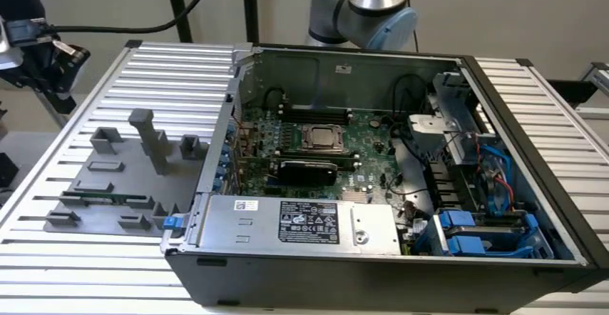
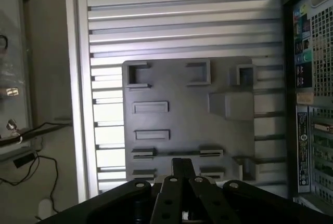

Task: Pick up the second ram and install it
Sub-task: 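Reach for the second ram, then pick up the second ram and move it above second insertion slot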

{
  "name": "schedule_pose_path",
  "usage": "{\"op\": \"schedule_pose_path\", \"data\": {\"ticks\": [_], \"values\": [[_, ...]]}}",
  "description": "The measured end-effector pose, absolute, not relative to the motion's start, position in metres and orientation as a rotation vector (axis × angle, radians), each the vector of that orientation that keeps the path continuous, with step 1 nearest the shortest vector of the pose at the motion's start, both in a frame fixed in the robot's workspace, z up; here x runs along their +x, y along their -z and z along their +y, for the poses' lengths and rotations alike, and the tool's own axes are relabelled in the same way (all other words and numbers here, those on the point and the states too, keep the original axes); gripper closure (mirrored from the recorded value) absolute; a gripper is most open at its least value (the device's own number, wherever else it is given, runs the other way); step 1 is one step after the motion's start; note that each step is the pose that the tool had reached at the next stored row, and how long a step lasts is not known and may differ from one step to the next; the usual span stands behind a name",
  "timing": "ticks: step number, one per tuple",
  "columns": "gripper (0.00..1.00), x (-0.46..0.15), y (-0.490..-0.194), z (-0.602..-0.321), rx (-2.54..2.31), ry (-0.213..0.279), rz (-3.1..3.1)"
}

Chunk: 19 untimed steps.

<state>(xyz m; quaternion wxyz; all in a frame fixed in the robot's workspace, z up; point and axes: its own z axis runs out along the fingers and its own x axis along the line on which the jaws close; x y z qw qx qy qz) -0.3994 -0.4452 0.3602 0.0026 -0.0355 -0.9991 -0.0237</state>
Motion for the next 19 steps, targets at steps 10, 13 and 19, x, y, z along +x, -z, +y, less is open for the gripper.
{"op": "schedule_pose_path", "data": {"ticks": [10,13,19], "values": [[1.0,-0.3998,-0.354,-0.4467,-0.111,0.072,-3.131],[1.0,-0.3998,-0.354,-0.4467,-0.111,0.072,-3.132],[1.0,-0.3997,-0.3537,-0.4467,-0.111,0.071,-3.132]]}}
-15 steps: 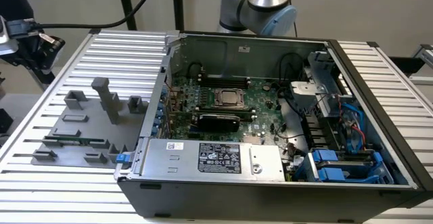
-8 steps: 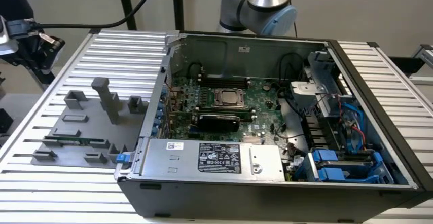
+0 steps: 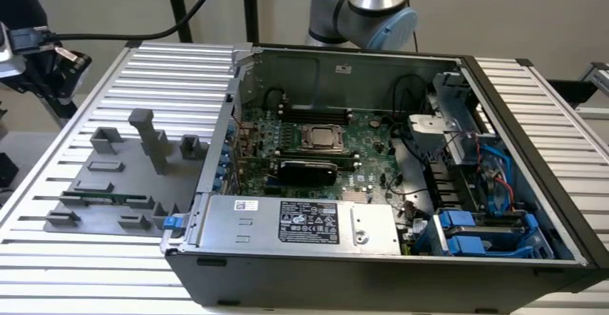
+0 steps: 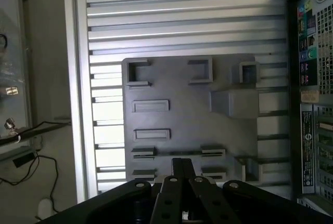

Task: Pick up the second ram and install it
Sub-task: 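Pick up the second ram and move it above second insertion slot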

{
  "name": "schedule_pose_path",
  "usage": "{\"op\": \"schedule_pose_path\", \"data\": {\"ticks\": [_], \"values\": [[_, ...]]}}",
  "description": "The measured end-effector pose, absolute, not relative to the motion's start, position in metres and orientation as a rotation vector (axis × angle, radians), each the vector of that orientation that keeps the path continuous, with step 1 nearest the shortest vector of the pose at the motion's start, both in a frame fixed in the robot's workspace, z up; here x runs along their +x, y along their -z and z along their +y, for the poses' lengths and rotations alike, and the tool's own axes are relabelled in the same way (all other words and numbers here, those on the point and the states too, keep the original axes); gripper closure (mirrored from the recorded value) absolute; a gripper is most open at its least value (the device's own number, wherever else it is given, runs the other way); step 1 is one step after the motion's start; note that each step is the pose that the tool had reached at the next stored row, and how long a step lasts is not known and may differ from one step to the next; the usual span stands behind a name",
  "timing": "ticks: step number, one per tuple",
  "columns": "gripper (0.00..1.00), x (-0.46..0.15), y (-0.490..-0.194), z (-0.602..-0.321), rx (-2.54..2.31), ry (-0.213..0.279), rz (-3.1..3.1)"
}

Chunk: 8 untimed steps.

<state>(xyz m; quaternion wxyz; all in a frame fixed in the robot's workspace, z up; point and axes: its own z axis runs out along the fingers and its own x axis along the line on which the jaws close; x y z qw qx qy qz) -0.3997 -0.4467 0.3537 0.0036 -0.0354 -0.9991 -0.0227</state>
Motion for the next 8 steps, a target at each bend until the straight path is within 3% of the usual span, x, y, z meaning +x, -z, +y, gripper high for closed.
{"op": "schedule_pose_path", "data": {"ticks": [8], "values": [[1.0,-0.3999,-0.3495,-0.4466,0.088,0.069,-3.13]]}}
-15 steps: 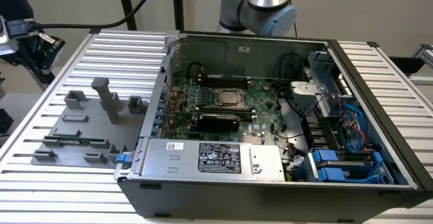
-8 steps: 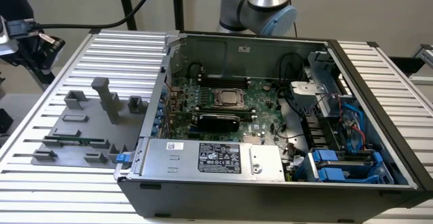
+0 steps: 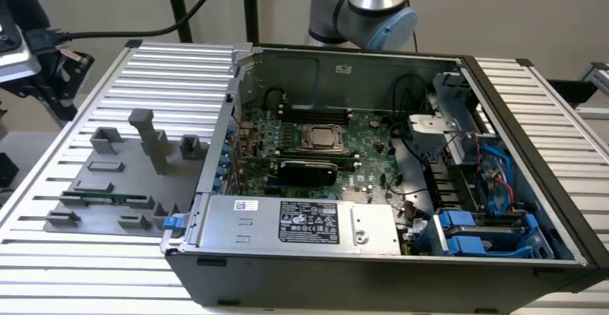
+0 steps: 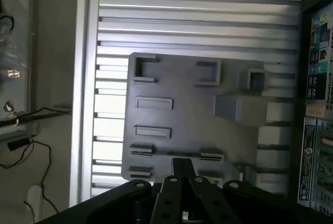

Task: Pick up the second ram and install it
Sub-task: 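Pick up the second ram and move it above second insertion slot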

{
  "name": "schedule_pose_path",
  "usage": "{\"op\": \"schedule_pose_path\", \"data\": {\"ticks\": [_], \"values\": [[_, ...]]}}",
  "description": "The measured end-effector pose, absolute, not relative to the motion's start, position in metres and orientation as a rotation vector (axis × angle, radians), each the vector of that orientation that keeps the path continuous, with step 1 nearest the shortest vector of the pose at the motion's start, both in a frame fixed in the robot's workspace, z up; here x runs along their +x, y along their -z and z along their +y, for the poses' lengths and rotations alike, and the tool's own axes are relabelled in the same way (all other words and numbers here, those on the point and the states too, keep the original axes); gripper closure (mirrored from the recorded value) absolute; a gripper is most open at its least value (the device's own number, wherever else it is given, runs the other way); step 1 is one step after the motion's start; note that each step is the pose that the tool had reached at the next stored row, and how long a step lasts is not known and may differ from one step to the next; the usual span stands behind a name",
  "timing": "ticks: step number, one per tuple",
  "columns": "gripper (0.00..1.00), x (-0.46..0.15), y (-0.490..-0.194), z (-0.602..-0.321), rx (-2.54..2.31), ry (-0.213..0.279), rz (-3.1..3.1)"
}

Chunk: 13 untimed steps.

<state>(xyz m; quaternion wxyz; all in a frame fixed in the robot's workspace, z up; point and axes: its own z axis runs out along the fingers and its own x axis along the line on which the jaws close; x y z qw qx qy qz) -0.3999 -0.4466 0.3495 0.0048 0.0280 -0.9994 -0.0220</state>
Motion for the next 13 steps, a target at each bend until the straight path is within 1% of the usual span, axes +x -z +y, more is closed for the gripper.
{"op": "schedule_pose_path", "data": {"ticks": [13], "values": [[1.0,-0.3998,-0.3414,-0.4467,0.457,0.066,-3.093]]}}
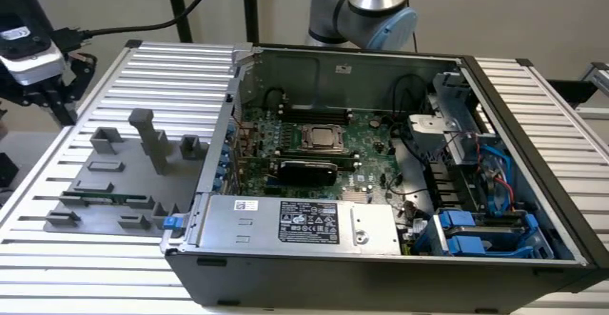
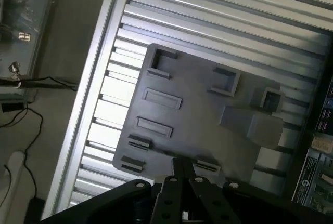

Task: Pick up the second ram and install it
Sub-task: 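Pick up the second ram and move it above second insertion slot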

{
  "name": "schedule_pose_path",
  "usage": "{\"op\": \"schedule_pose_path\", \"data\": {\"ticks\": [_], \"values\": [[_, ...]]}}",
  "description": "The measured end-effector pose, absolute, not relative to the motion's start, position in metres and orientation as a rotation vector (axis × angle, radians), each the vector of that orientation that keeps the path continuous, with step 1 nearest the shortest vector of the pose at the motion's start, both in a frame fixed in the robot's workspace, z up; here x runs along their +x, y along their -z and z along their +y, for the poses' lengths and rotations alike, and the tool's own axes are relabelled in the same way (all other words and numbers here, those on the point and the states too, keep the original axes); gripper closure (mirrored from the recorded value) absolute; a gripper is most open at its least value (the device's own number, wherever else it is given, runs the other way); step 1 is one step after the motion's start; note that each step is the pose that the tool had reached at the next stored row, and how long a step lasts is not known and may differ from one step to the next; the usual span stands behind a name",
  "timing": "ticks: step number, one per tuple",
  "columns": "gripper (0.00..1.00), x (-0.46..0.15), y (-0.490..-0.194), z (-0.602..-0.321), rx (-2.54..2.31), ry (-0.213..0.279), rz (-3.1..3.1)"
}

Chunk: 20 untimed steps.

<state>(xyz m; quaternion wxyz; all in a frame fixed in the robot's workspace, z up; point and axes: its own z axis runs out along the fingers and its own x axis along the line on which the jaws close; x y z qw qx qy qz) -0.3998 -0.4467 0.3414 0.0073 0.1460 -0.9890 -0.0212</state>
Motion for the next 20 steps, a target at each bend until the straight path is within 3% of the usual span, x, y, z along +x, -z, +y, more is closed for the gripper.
{"op": "schedule_pose_path", "data": {"ticks": [20], "values": [[1.0,-0.4,-0.329,-0.447,1.006,0.058,-2.955]]}}
